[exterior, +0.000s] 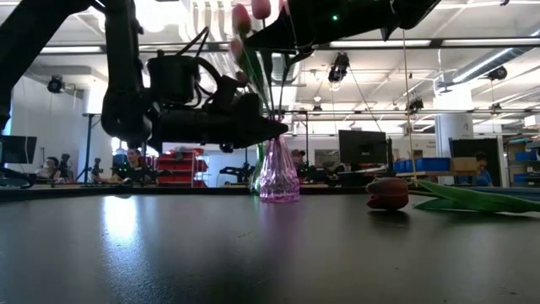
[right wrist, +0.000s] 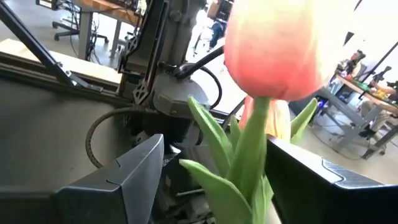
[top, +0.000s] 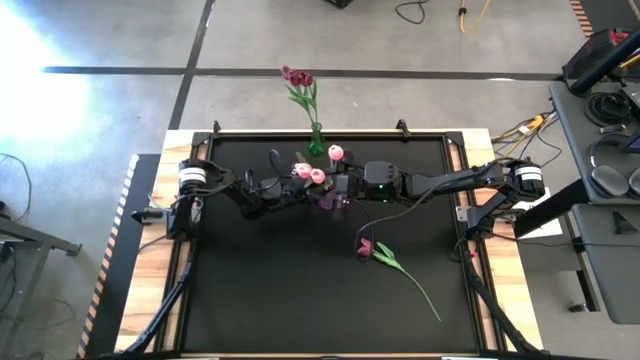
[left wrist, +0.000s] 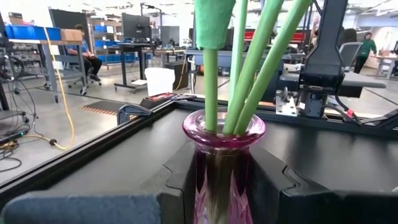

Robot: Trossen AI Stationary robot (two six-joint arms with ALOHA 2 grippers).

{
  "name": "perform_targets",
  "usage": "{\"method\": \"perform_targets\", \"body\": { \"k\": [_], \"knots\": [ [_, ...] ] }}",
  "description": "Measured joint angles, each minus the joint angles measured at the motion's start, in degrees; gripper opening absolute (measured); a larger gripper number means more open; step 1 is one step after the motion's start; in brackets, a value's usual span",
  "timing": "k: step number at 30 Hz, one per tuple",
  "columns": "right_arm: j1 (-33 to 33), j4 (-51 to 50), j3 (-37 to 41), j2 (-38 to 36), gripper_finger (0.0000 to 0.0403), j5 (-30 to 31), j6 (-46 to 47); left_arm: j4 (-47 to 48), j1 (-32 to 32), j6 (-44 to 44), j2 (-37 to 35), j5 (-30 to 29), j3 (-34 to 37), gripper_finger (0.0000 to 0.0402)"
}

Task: Sort flowers into vase by color
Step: Put the red flower into the green vase

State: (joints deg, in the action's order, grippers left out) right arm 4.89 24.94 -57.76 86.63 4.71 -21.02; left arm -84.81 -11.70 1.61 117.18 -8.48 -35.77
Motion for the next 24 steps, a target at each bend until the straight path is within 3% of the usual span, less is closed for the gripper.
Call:
{"method": "perform_targets", "body": {
  "k": [10, 16, 24],
  "knots": [
    [-0.4, -0.96, 0.0, -0.3, 0.0258, -0.26, -0.68, -2.82, -1.42, 0.7, -0.12, -0.01, 2.41, 0.0077],
    [-0.63, -6.39, 0.0, -0.39, 0.026, -2.07, -1.39, -3.22, -1.54, 0.7, -0.12, -0.04, 2.67, 0.0077],
    [-0.63, -9.43, 0.0, -0.4, 0.026, -2.14, 6.65, -3.25, -1.65, 0.69, -0.12, -0.04, 2.82, 0.0077]
  ]
}}
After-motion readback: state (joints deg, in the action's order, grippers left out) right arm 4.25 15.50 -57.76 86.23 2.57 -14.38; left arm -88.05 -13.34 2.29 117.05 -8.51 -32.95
